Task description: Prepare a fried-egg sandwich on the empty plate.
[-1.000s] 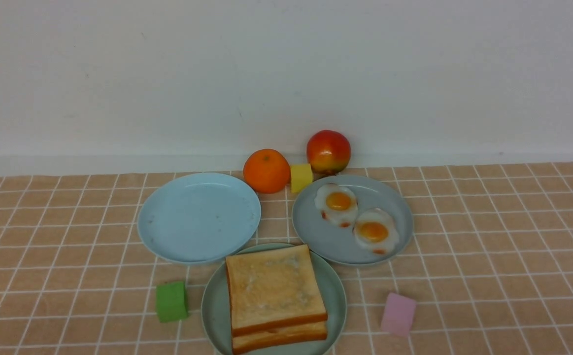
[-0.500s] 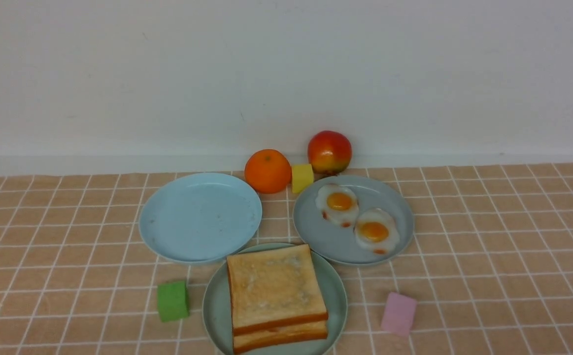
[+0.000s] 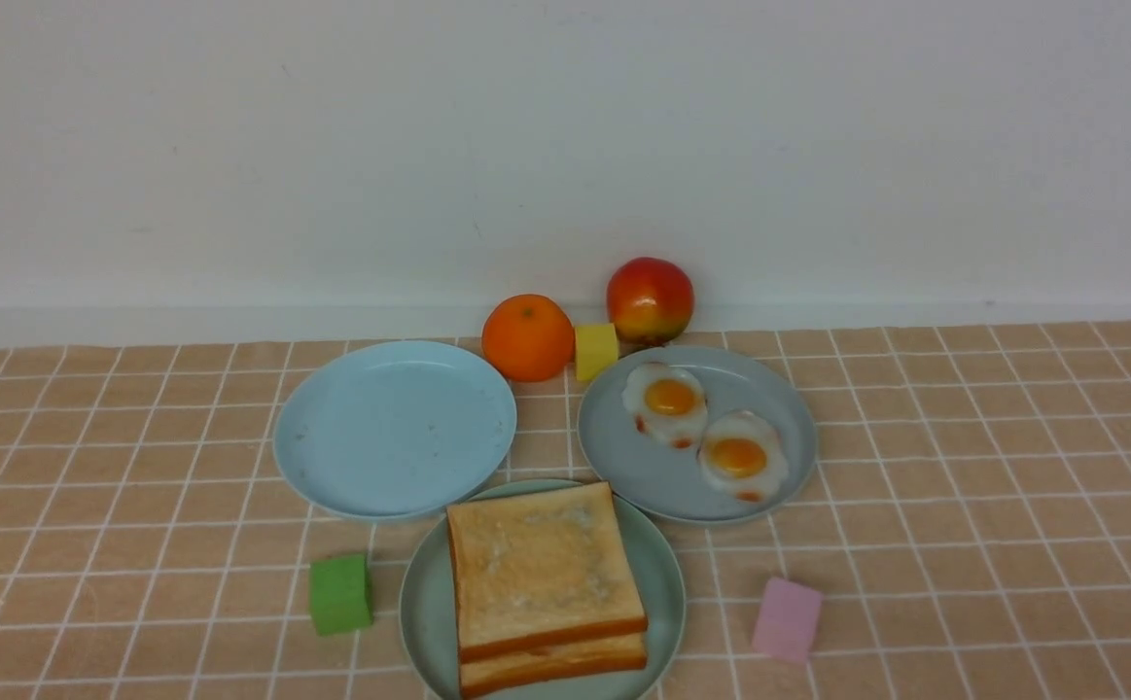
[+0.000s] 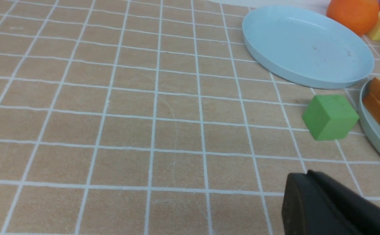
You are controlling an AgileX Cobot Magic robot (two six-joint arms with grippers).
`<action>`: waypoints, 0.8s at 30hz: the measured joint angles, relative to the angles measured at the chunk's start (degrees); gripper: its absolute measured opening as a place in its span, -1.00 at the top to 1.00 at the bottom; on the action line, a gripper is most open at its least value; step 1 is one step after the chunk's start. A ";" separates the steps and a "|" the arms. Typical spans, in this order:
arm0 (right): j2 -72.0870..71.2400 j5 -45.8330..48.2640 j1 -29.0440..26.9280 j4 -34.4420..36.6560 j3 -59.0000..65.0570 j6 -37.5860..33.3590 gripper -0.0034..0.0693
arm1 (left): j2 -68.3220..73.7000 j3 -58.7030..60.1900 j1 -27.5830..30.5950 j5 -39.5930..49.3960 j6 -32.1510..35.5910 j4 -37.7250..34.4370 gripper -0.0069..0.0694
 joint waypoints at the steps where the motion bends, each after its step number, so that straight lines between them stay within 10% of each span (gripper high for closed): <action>1: 0.00 0.00 0.00 0.00 0.00 0.00 0.86 | 0.00 0.00 0.00 0.00 0.00 0.00 0.82; 24: -0.06 0.14 -0.06 -0.18 0.00 0.00 0.82 | 0.00 0.00 0.00 0.00 0.05 0.00 0.77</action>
